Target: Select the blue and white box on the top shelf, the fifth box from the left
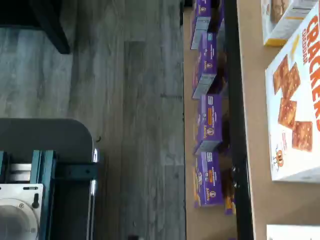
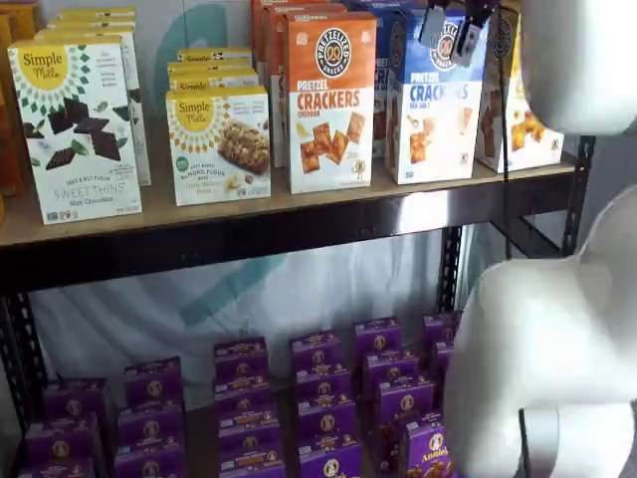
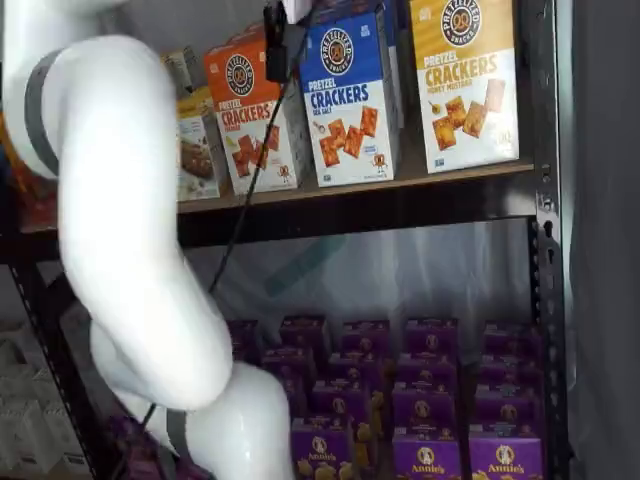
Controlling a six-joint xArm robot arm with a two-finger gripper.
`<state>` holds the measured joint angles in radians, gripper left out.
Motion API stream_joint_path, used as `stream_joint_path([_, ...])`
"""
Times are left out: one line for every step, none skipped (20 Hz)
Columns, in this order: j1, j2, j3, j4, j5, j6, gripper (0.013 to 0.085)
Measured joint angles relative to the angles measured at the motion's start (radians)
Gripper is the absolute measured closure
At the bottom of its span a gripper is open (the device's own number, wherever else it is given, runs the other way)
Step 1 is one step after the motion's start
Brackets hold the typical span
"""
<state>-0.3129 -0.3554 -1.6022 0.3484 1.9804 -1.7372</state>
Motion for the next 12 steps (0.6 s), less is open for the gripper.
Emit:
stream_joint_path([-0.007,0.002,-0.002,0.011,0.01,-0.001,0.013])
stream_joint_path([-0.021,0.003,0.0,0.03,0.025,-0.006,0.013])
stream_joint_path([-0.029,0.0,0.006,0.038,0.032,-0.01,0.013])
stream_joint_path([-0.035,-0.006,0.013,0.043,0.034,-0.014,0.013])
stream_joint_path([-0.04,-0.012,0.02,0.046,0.036,-0.018,0.013])
stream_joint_path([-0.044,-0.015,0.024,0.049,0.038,-0.021,0.013])
stream_joint_path([-0.049,-0.019,0.03,0.056,0.037,-0.023,0.013])
stream_joint_path([-0.057,-0.026,0.038,0.066,0.032,-0.025,0.013])
stream_joint_path([-0.07,-0.038,0.053,0.089,0.017,-0.029,0.013])
stream_joint_path([-0.082,-0.046,0.062,0.11,0.007,-0.03,0.013])
stream_joint_path([-0.097,-0.053,0.07,0.139,-0.007,-0.031,0.013])
stream_joint_path([-0.109,-0.057,0.072,0.163,-0.017,-0.029,0.013])
